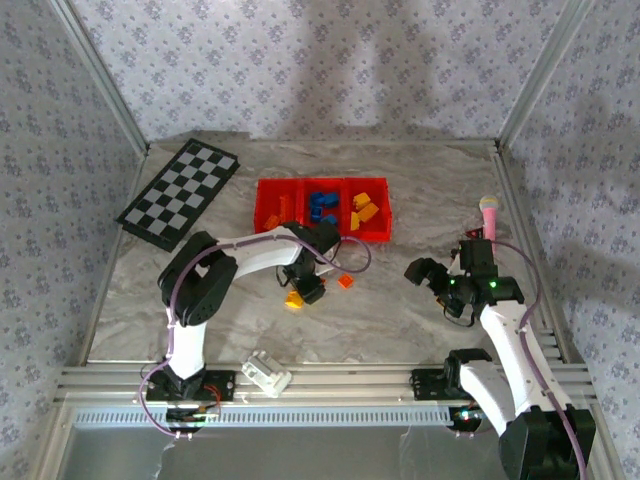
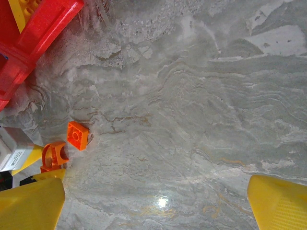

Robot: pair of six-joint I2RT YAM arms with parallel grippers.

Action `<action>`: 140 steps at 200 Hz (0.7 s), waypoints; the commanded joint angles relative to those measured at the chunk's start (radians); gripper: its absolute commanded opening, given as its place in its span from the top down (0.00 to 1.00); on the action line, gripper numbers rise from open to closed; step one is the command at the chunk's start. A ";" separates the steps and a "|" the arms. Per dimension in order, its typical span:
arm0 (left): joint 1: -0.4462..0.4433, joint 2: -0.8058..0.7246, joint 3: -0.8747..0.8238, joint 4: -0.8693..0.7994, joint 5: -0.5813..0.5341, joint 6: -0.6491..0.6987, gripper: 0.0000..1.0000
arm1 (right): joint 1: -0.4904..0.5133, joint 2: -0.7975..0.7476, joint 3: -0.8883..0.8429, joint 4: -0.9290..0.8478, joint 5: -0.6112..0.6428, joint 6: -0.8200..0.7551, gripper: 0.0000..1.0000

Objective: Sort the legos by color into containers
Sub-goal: Pick up the lego from the center of the table.

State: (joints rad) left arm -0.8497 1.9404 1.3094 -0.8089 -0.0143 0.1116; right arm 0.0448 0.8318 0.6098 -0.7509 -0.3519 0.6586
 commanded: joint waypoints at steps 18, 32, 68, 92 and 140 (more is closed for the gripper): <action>-0.004 0.061 -0.007 -0.007 0.011 -0.009 0.48 | 0.003 -0.009 -0.008 -0.007 0.022 0.003 0.00; -0.004 0.060 -0.003 -0.007 0.014 -0.013 0.49 | 0.004 -0.010 -0.011 -0.003 0.019 0.006 0.00; -0.004 0.058 -0.002 0.001 0.031 -0.012 0.56 | 0.004 -0.009 -0.012 -0.001 0.021 0.007 0.00; -0.004 0.057 0.004 0.010 0.035 -0.015 0.60 | 0.004 -0.009 -0.012 -0.001 0.021 0.008 0.01; -0.005 0.055 0.025 0.030 0.058 -0.021 0.65 | 0.003 -0.012 -0.013 -0.002 0.019 0.008 0.00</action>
State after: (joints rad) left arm -0.8509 1.9507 1.3300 -0.8165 -0.0086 0.0959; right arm 0.0444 0.8310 0.6041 -0.7509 -0.3519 0.6590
